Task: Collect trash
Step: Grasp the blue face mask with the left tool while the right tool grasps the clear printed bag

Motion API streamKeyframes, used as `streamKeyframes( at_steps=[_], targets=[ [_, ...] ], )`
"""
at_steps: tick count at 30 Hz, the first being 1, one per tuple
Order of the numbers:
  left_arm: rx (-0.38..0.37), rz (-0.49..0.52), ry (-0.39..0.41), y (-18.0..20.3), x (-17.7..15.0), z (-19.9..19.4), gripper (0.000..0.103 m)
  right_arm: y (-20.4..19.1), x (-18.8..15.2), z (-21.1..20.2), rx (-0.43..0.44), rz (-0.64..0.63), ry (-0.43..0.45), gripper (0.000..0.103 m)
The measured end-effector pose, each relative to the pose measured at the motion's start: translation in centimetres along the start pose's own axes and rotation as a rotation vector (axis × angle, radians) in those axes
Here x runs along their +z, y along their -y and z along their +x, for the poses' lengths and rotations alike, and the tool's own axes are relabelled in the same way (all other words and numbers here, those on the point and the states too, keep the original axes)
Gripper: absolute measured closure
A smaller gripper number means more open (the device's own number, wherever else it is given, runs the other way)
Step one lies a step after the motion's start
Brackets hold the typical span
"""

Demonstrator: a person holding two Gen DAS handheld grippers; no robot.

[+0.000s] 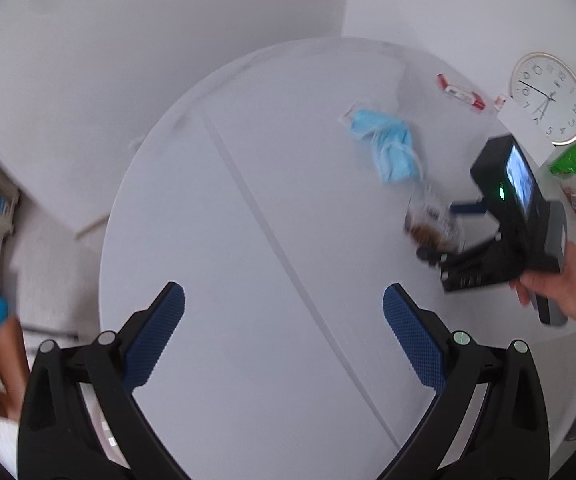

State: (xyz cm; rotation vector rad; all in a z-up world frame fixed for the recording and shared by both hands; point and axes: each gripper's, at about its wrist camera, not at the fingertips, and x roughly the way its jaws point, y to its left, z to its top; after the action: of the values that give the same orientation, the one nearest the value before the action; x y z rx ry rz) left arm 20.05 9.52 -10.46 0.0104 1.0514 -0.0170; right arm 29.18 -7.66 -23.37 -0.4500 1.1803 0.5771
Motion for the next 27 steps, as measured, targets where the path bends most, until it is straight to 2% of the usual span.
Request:
streamKeyframes(
  at_steps=[2,4,7,14,17,20,21,23,25,26,27],
  targets=[
    [-0.002,0.041,0.031,0.8,1.5,0.7,0.008,0.6,-0.4,-0.5,0.023,0.035,0.018,0.025],
    [0.005,0.095,0.061,1.6,3.1,1.6,0.008,1.2,-0.7,-1.0,0.037,0.06,0.028,0.042],
    [-0.015,0.165,0.097,3.0,5.7,3.2,0.008,1.9,-1.4,-1.6,0.066,0.099,0.041,0.05],
    [-0.075,0.27,0.123,7.1,10.3,7.7,0.008,4.0,-3.2,-3.5,0.104,0.178,0.081,0.051],
    [-0.092,0.328,0.099,9.9,11.5,10.3,0.008,4.5,-3.7,-4.6,0.131,0.226,0.106,0.051],
    [-0.156,0.363,0.058,12.5,11.9,12.7,0.012,4.5,-4.8,-4.9,0.135,0.25,0.104,0.051],
    [-0.197,0.385,0.047,13.4,11.8,13.4,0.018,4.4,-4.9,-4.7,0.14,0.256,0.101,0.051],
    [-0.221,0.431,0.03,15.0,11.2,14.5,0.025,4.6,-5.5,-4.5,0.151,0.269,0.096,0.051],
    [-0.231,0.489,-0.011,16.4,10.3,16.0,0.048,4.5,-5.8,-4.1,0.157,0.282,0.089,0.051],
    [-0.239,0.506,-0.037,16.9,9.9,16.6,0.056,4.6,-6.0,-4.0,0.161,0.288,0.087,0.051],
    [-0.261,0.517,-0.065,17.4,9.4,17.2,0.072,4.7,-6.1,-3.9,0.165,0.293,0.084,0.05]
  ],
)
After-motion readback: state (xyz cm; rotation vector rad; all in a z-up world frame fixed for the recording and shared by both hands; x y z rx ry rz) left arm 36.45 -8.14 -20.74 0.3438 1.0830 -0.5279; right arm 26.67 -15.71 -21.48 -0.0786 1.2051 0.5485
